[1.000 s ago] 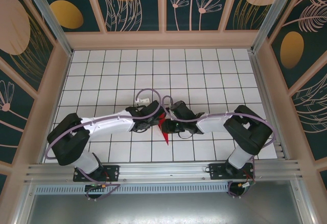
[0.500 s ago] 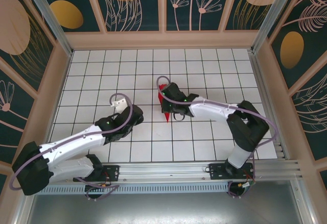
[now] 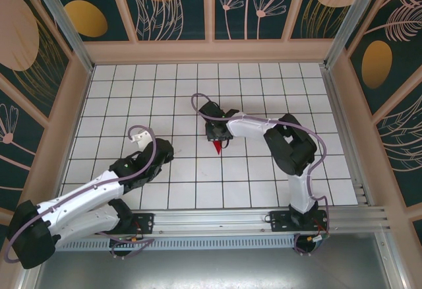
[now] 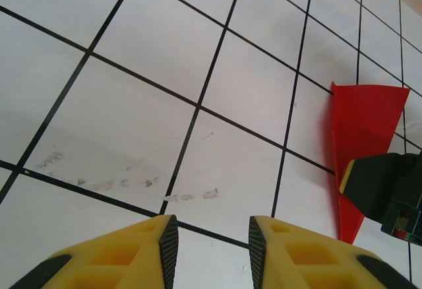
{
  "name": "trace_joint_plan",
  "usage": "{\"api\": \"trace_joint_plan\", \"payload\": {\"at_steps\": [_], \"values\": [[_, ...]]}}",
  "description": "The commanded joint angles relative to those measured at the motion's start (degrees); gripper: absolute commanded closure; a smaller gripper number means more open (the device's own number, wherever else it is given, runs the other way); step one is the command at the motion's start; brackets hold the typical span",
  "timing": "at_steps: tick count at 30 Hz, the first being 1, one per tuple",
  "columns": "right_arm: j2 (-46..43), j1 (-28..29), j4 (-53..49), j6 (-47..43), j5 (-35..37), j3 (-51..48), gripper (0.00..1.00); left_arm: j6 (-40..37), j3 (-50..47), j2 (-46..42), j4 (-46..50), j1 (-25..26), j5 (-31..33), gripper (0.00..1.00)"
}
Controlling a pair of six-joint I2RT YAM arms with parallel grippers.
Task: Fold a paper plane with a square sheet of paper (pick it up from the middle)
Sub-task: Move a paper plane to the center of the table.
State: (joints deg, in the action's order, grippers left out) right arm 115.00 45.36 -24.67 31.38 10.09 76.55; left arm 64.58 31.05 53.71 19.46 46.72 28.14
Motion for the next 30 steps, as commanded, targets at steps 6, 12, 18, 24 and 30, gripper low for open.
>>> {"api": "trace_joint_plan", "payload": {"at_steps": [6,12,18,24,30], "values": [[4.82,-0.01,-3.42,1.6,-0.56,0.25,0.7,-1.99,-1.25,-0.29,-2.06,-0.63,0.0,0.62],[7.53,1.04,-1.06,4.16,-2.02,-3.67,0.64,-2.06,-1.33,-0.45,-2.04,-0.69,-0.11,0.62],[5.32,1.13,-1.58,4.34,-0.78,-3.17,0.61,-2.35,-1.18,-0.81,-1.79,-0.76,-0.12,0.62],[-1.66,1.18,-3.61,1.04,1.11,2.97,0.49,-3.31,-0.48,-0.44,-2.09,-0.76,0.15,0.6],[-9.5,0.97,-3.23,0.38,2.17,2.68,0.35,-4.23,0.57,-0.45,-0.84,-0.84,1.94,0.59]]}}
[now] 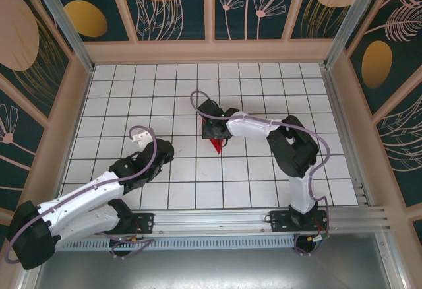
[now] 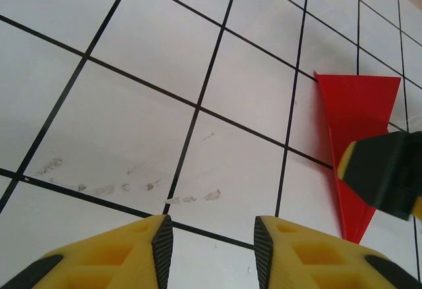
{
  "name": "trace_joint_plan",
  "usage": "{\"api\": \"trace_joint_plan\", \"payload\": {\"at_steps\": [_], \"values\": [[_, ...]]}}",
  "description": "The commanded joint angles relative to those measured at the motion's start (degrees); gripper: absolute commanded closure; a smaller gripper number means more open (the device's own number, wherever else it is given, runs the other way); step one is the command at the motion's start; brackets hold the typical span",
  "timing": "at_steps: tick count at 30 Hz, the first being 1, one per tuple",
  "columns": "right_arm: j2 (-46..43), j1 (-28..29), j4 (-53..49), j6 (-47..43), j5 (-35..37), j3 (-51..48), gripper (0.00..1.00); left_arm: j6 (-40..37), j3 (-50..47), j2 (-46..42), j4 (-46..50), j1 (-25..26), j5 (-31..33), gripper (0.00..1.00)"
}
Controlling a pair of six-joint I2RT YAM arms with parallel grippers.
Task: Fold a paper plane with a square sheet of paper (pick it up from the middle)
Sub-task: Move a paper plane to the center of the table, then reset both arms
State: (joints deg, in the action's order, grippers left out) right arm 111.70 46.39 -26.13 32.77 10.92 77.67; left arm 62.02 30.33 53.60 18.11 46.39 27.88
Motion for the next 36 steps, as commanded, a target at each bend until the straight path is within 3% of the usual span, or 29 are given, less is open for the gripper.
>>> {"api": "trace_joint_plan", "payload": {"at_steps": [1,5,8,11,14,18,21,24,26,28,31,33,36], "values": [[-7.19,-0.07,-2.0,-1.04,1.67,1.44,0.35,-1.87,1.48,-0.26,0.68,-0.58,2.36,0.58],[-13.97,-0.07,-0.85,-1.02,4.92,-1.72,0.33,-3.09,2.52,0.35,1.45,-0.7,3.86,0.58],[-21.59,-0.61,0.29,-0.96,12.08,-5.86,0.32,-4.56,3.16,1.19,2.33,-1.48,6.66,0.57],[-30.13,-3.53,2.99,-0.96,22.5,-13.72,0.31,-7.06,3.83,2.48,3.16,-5.47,8.62,0.38],[-38.1,-10.58,9.53,-3.07,29.78,-24.06,0.29,-10.26,4.88,3.9,3.0,-11.71,10.67,0.05],[-44.18,-22.87,23.6,-13.54,30.17,-37.39,0.28,-16.63,3.97,5.92,-2.84,-21.42,12.75,0.01],[-44.17,-30.44,36.43,-21.74,27.14,-45.31,0.27,-21.93,2.24,7.73,-9.35,-24.94,18.62,0.01],[-43.17,-35.97,42.08,-24.21,22.69,-48.35,0.27,-27.81,-0.36,9.53,-18.11,-29.19,17.78,0.01],[-41.52,-40.02,51.7,-26.21,16.34,-52.96,0.27,-33.11,-2.66,11.06,-25.69,-29.99,19.59,0.01],[-39.63,-42.04,57.54,-28.04,11.87,-54.83,0.27,-35.55,-1.92,13.15,-28.75,-31.45,19.29,0.01],[-36.02,-43.31,68.17,-29.84,6.96,-57.6,0.27,-45.63,-3.36,16.13,-39.27,-31.66,21.67,0.01],[-33.33,-43.87,75.77,-30.53,3.69,-58.77,0.27,-51.5,-7.97,17.36,-52.78,-32.24,21.47,0.01],[-29.81,-44.63,82.64,-31.83,-0.21,-59.26,0.28,-58.92,-15.89,18.69,-74.46,-32.68,15.22,0.01]]}}
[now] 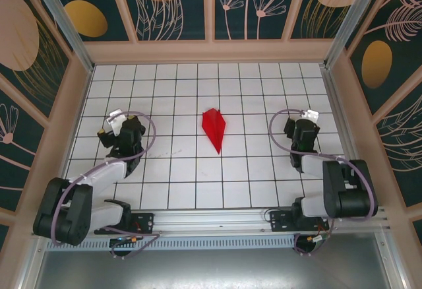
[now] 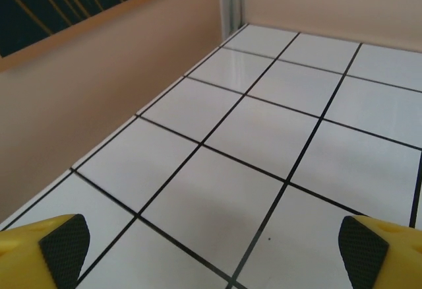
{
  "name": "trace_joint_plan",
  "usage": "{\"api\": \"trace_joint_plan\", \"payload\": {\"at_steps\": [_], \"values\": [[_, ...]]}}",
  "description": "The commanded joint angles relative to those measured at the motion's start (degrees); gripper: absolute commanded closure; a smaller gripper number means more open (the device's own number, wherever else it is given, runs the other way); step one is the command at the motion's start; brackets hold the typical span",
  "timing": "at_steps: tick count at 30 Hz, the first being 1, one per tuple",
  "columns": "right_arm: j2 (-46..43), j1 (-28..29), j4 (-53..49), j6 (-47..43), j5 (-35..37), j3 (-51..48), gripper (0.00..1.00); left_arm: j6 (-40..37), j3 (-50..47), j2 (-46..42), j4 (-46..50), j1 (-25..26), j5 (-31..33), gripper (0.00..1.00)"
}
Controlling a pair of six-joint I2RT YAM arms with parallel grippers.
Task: Fold a paper plane with a square sheet of paper (pick it up from the middle)
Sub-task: Reset both arms
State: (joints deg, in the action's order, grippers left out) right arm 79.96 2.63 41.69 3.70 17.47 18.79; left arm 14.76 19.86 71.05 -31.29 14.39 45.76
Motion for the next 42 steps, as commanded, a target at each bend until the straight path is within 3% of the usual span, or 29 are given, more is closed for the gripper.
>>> {"api": "trace_joint_plan", "payload": {"at_steps": [1,3,7,12,13,14,16,17,19,42], "values": [[2.93,-1.06,18.87,-3.64,-8.81,-1.27,0.28,-12.94,-6.68,1.9,-29.47,-0.85,-3.96,0.01],[4.25,-2.15,21.01,-3.95,-13.29,-2.06,0.29,-13.45,-8.35,4.64,-36.53,-1.98,-6.25,0.01],[8.41,-2.68,35.37,-5.15,-17.83,-8.38,0.28,-14.22,-10.2,11.0,-47.21,-4.21,-14.02,0.01],[8.23,-2.32,33.53,-4.76,-15.59,-7.44,0.27,-12.08,-12.21,13.11,-51.23,-8.05,-23.2,0.01],[8.26,-2.52,32.06,-3.7,-13.89,-6.66,0.23,-10.12,-13.27,16.61,-56.0,-9.62,-23.41,0.01],[8.36,-3.07,31.16,-2.7,-13.52,-6.18,0.01,-10.07,-13.23,18.99,-60.29,-10.48,-24.17,0.01],[8.36,-3.6,31.05,-2.39,-13.87,-6.12,0.01,-9.09,-8.11,15.27,-43.68,-10.75,-25.46,0.01],[8.36,-3.56,30.95,-2.42,-13.78,-6.12,0.01,-9.12,-7.72,17.81,-47.36,-11.15,-25.22,0.01],[8.37,-3.36,31.24,-2.12,-12.64,-6.29,0.01,-8.03,-7.38,15.76,-43.07,-11.97,-26.38,0.01],[8.29,-3.07,31.39,-2.12,-11.59,-6.26,0.01,-8.43,-7.9,16.18,-45.09,-12.01,-26.36,0.01]]}}
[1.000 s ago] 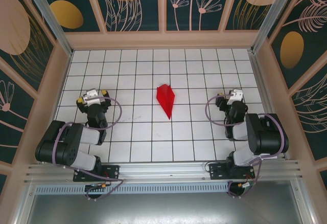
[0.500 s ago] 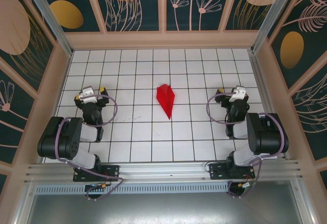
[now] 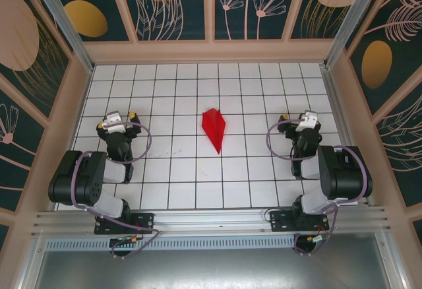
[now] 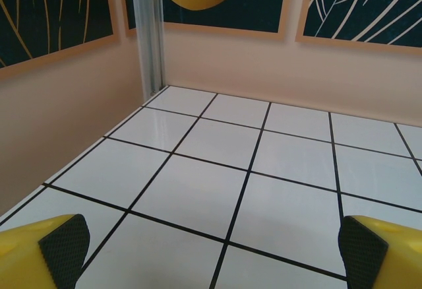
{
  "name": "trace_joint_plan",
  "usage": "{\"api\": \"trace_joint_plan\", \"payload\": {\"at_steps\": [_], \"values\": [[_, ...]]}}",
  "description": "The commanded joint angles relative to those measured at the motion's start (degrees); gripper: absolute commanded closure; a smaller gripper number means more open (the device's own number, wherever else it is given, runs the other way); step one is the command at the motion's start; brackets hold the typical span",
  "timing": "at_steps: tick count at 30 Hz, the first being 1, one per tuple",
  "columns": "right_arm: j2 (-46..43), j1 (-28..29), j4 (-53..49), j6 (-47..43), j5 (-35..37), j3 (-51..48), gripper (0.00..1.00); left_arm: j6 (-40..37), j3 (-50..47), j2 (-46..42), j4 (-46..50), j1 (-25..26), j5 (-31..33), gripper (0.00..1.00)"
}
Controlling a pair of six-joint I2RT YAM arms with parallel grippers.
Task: Fold a paper plane with a square sheet of paper (pick it up from the middle)
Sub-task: Reset both arms
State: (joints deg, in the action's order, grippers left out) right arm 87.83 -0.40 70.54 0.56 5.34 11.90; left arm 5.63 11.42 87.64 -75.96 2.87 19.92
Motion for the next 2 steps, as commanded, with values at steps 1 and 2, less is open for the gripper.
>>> {"api": "trace_joint_plan", "payload": {"at_steps": [1,2], "values": [[0.45,0.01,2.57,1.03,0.55,0.51,0.01,0.7,0.53,-0.4,-0.41,-0.48,-0.53,0.01],[0.49,-0.03,2.58,1.05,0.54,0.54,0.01,0.71,0.53,-0.39,-0.44,-0.42,-0.5,0.01]]}}
